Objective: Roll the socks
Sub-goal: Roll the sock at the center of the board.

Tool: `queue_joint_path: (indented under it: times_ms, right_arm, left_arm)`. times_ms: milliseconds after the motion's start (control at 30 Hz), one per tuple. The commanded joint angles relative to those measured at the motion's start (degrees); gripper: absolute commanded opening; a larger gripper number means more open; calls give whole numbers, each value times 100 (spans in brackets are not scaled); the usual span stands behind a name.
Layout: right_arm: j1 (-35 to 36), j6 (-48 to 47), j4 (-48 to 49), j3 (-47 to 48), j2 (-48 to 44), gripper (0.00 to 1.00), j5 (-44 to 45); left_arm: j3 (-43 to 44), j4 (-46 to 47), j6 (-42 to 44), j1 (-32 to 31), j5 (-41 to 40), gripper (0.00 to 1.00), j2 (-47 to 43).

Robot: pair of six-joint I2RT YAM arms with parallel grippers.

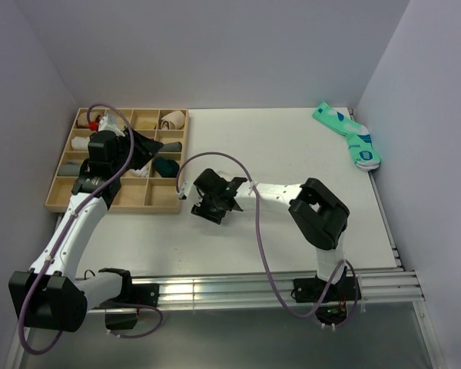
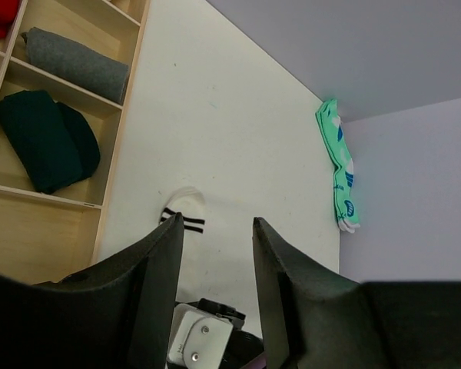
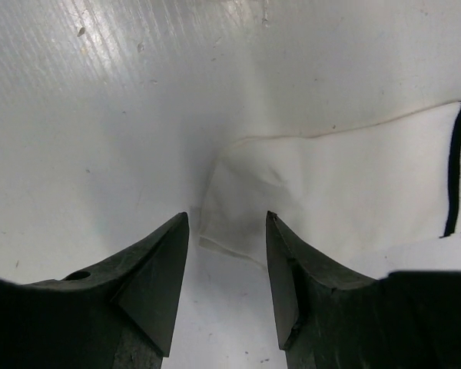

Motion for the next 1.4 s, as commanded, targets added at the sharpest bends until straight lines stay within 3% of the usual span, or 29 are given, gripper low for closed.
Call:
queue_joint_path:
  times_ms: [0, 1067, 1200, 1367]
  right_arm:
    - [54, -102, 9, -37, -448, 52, 54]
    - [71, -665, 492, -494, 35, 50, -96]
    - [71, -665, 457, -520, 35, 43, -78]
    - [63, -630, 238, -687, -272, 29, -341]
  left_arm:
    - [-62, 226, 49, 25, 20, 47, -219]
    - [-650, 612, 102, 25, 125, 47, -114]
    - [-922, 726, 137, 25, 187, 47, -184]
    - [-1677, 1095, 190, -44, 476, 47, -552]
